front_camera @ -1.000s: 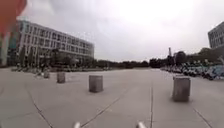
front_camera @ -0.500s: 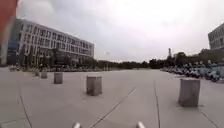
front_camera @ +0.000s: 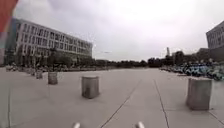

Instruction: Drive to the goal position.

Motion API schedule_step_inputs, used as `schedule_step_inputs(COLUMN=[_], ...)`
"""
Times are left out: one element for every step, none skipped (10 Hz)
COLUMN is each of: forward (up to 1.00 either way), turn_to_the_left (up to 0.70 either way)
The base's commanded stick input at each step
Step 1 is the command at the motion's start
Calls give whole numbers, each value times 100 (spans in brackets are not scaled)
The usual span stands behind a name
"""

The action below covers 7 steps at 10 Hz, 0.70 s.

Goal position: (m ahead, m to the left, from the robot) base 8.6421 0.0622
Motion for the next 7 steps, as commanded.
schedule_step_inputs(forward=[50,50,50,50,50,50,50], turn_to_the_left=[-25,-25,-24,-23,-6,0,0])
